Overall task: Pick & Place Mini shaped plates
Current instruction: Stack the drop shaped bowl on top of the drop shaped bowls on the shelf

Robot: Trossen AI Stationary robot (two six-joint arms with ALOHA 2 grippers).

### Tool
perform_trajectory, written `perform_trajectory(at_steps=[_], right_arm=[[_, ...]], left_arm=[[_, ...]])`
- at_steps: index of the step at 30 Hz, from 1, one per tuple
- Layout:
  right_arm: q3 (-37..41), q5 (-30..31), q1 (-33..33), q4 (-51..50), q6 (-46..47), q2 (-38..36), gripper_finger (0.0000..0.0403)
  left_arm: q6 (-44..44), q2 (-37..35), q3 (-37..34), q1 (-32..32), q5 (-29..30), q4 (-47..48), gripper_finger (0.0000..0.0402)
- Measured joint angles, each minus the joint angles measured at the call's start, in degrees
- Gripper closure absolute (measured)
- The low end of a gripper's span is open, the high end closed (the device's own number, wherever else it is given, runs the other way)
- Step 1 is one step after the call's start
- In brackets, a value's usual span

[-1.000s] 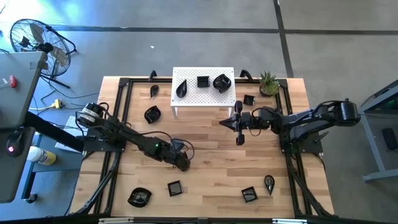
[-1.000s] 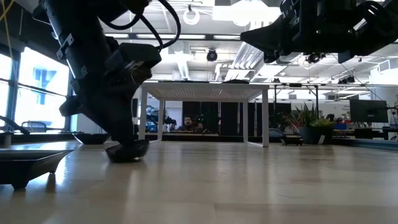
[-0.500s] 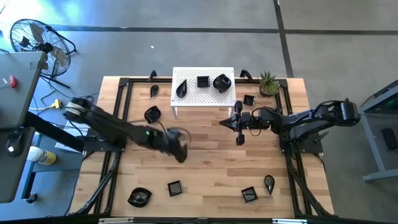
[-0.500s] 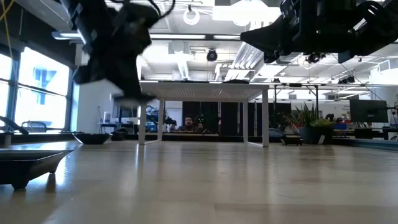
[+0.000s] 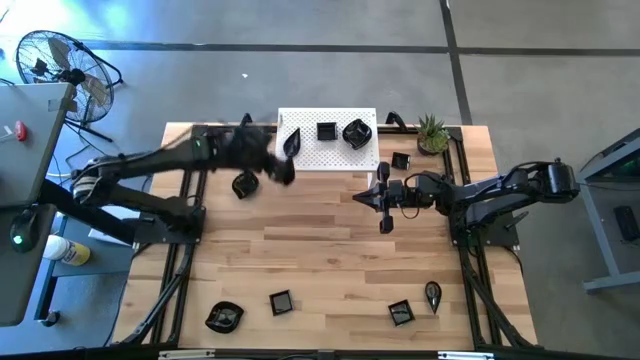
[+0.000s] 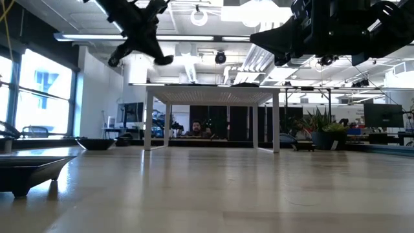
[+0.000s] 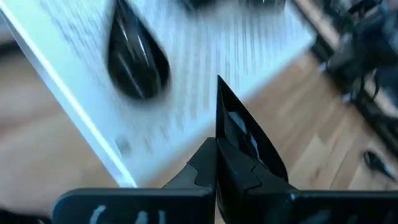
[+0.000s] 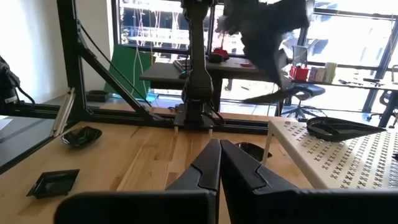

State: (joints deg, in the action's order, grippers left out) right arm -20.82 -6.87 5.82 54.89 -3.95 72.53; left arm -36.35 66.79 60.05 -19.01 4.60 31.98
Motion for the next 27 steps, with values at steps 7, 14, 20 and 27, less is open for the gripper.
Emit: perform_trajectory(at_steps=[7, 14, 20, 27], right_arm=[[0.0, 0.0, 0.0, 0.0, 0.0, 0.0, 0.0397], [0.0, 0.0, 0.0, 0.0, 0.0, 0.0, 0.0401], [0.0, 0.0, 0.0, -0.6, 0.0, 0.0, 0.0396], [0.0, 0.0, 0.0, -0.7, -0.1, 0.0, 0.0401]], left_arm=[[8.8, 6.5, 11.2, -12.2, -5.0, 4.0, 0.0402], [10.8, 13.1, 15.5, -16.3, -7.6, 6.5, 0.0401], [12.1, 15.9, 15.4, -16.3, -7.1, 6.6, 0.0401], [12.5, 16.0, 15.5, -16.3, -2.7, 6.7, 0.0401]])
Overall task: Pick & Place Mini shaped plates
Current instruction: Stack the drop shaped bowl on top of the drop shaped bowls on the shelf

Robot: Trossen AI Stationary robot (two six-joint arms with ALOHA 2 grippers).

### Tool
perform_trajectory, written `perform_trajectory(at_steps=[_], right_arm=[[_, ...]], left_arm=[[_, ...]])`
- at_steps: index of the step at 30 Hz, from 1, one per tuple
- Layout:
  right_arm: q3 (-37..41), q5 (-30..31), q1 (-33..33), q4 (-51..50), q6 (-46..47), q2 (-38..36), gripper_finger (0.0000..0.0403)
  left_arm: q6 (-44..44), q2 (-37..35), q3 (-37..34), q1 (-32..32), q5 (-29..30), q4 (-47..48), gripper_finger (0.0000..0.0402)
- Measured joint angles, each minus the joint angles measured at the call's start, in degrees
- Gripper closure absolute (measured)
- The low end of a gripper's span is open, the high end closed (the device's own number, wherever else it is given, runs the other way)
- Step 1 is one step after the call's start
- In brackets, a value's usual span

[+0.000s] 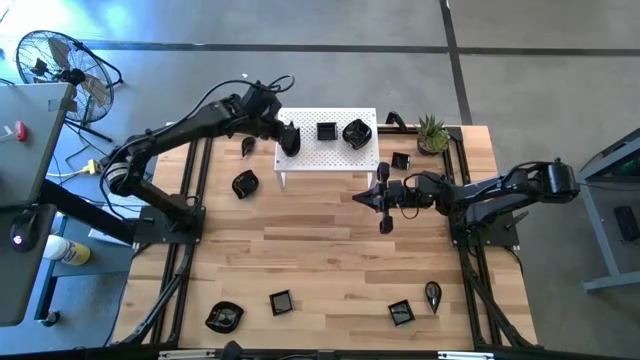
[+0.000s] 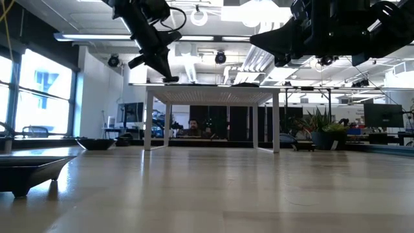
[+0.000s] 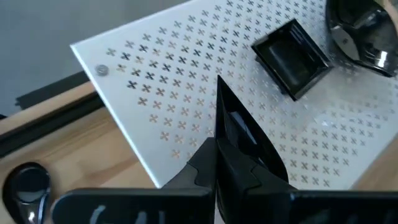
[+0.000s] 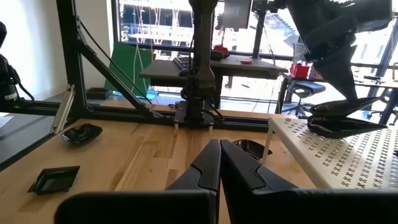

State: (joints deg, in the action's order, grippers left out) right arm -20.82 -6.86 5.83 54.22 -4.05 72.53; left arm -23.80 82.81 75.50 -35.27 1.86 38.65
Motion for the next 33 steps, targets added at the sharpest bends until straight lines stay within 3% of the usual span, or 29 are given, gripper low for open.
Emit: perform_trajectory(at_steps=[28, 33], right_arm=[[0.0, 0.0, 0.0, 0.0, 0.0, 0.0, 0.0399], [0.0, 0.0, 0.0, 0.0, 0.0, 0.0, 0.0397]], left_arm=[[1.2, 0.8, -0.3, 1.2, 2.0, -1.1, 0.0401], [1.0, 0.8, -0.3, 1.2, 2.8, -1.1, 0.0383]])
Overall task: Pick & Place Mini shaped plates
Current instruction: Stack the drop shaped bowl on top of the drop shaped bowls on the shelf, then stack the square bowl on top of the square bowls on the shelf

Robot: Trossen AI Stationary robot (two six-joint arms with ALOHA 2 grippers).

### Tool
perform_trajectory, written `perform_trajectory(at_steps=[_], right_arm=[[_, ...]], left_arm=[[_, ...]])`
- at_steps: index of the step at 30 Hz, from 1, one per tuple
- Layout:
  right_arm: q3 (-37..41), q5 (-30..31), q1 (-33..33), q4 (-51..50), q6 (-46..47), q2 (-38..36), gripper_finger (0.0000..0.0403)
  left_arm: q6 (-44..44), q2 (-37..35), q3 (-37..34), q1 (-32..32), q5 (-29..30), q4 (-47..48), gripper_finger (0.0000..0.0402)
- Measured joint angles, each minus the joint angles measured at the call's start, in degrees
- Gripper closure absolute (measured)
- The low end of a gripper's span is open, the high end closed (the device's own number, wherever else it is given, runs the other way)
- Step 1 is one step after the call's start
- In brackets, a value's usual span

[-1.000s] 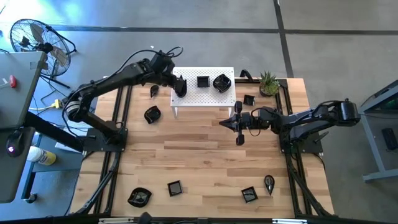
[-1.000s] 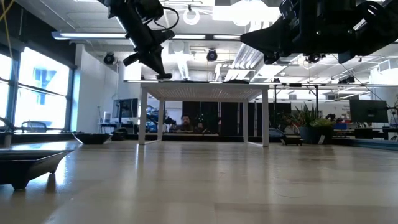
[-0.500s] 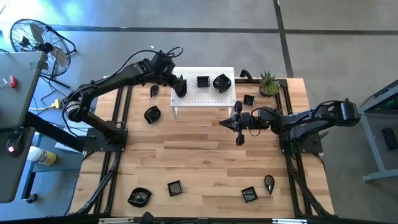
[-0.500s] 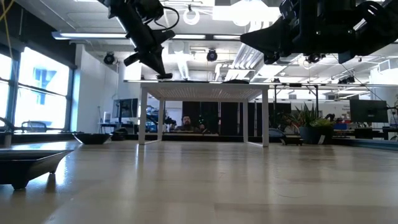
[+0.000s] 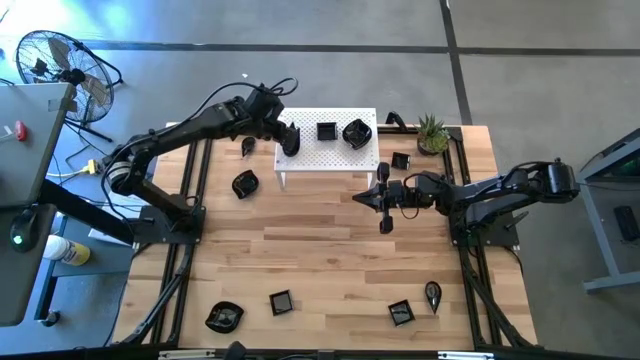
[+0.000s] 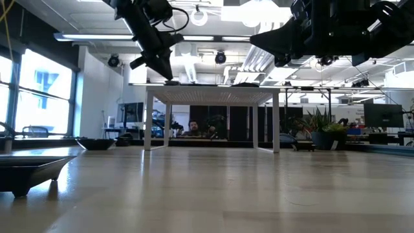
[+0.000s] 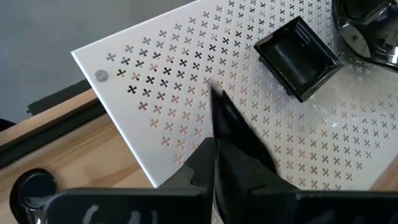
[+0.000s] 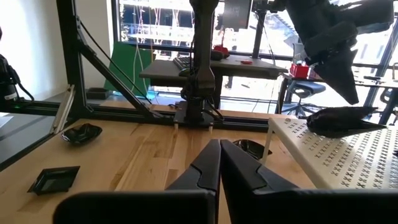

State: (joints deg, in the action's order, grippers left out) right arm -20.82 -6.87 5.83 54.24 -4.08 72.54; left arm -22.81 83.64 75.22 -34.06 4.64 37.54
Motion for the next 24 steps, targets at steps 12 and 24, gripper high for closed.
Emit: perform_trajectory(at_steps=[12, 24], right_arm=[[0.0, 0.0, 0.0, 0.0, 0.0, 0.0, 0.0397], [0.0, 0.0, 0.0, -1.4, 0.0, 0.0, 0.04]], left_arm=[[3.1, -0.1, 0.1, 0.0, -5.1, 0.8, 0.0314], [12.3, -7.1, -4.2, 7.7, -0.1, -6.1, 0.039]])
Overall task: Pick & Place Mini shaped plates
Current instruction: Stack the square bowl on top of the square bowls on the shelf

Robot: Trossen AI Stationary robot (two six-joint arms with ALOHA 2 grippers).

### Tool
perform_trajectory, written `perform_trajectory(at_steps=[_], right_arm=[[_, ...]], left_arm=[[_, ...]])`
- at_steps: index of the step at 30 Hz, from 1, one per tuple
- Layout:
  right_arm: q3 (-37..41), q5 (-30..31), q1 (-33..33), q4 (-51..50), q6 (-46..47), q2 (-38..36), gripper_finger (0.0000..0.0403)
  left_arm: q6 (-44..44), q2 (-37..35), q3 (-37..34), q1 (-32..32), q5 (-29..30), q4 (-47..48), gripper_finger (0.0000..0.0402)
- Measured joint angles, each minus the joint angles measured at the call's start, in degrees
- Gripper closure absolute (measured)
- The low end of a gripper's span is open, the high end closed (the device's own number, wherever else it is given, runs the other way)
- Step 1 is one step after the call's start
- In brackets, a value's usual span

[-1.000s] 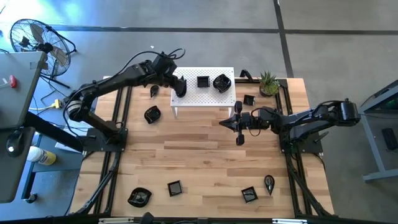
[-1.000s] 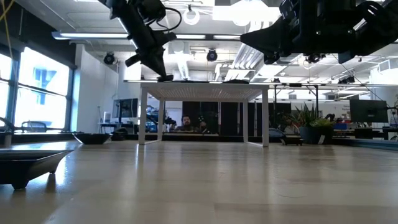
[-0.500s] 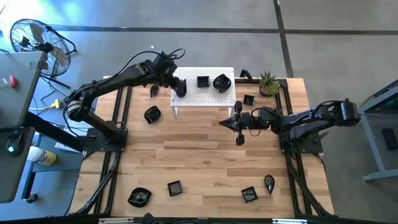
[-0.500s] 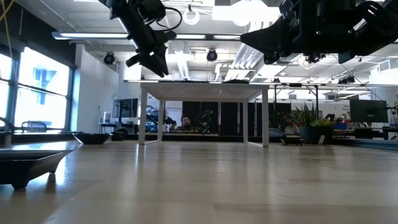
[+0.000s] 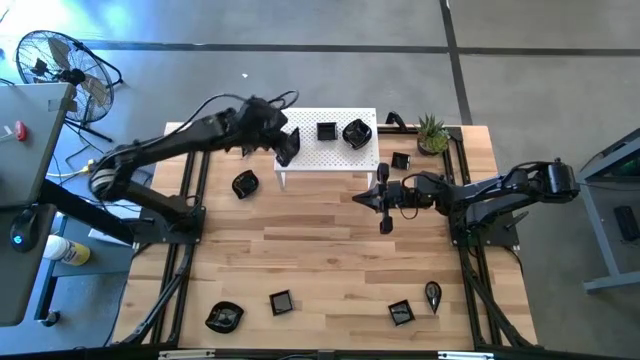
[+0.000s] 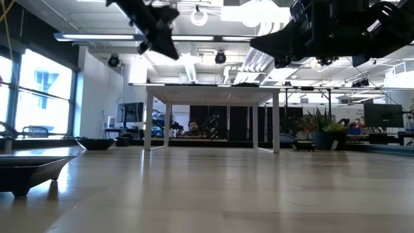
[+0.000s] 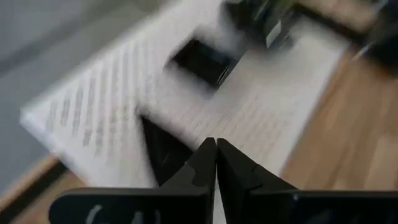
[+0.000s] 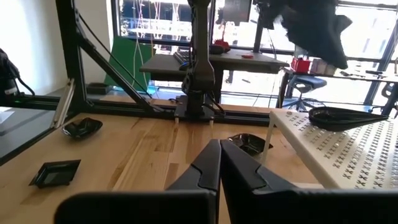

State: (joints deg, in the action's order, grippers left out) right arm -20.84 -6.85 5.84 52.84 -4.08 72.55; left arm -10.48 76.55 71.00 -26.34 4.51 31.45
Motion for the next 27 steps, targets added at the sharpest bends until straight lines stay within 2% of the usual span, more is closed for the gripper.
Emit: perform_trajectory(at_steps=[3, 10, 12, 14, 17, 21, 24, 27], right_arm=[[0.0, 0.0, 0.0, -0.3, 0.0, 0.0, 0.0401], [0.0, 0.1, -0.2, -3.1, 0.1, -0.2, 0.0401], [-0.2, 1.7, -0.9, -6.0, 0.1, -0.9, 0.0401], [-1.4, 6.9, -1.9, -9.8, 0.1, -2.3, 0.04], [-5.3, 13.3, -3.2, -20.6, 0.1, -4.5, 0.0401], [-13.8, 17.1, -5.1, -41.8, 2.8, -5.8, 0.0401], [-20.9, 17.2, -7.7, -59.0, 5.9, -5.4, 0.0398], [-25.9, 13.9, -11.3, -73.6, 11.9, -4.0, 0.0392]], left_arm=[[0.9, -4.3, -6.9, 4.2, 1.1, -7.5, 0.0398], [2.0, -14.7, -26.7, 13.5, 3.6, -31.4, 0.0397], [2.7, -16.5, -31.9, 15.7, 4.6, -38.4, 0.0397], [2.8, -18.0, -37.1, 17.2, 5.2, -44.9, 0.0397], [3.2, -20.3, -42.8, 18.2, 5.5, -53.3, 0.0397], [3.7, -23.5, -48.4, 18.1, 5.7, -58.4, 0.0397], [6.0, -26.4, -50.9, 18.1, 6.5, -61.2, 0.0396], [7.7, -29.9, -53.3, 17.7, 6.8, -61.5, 0.0396]])
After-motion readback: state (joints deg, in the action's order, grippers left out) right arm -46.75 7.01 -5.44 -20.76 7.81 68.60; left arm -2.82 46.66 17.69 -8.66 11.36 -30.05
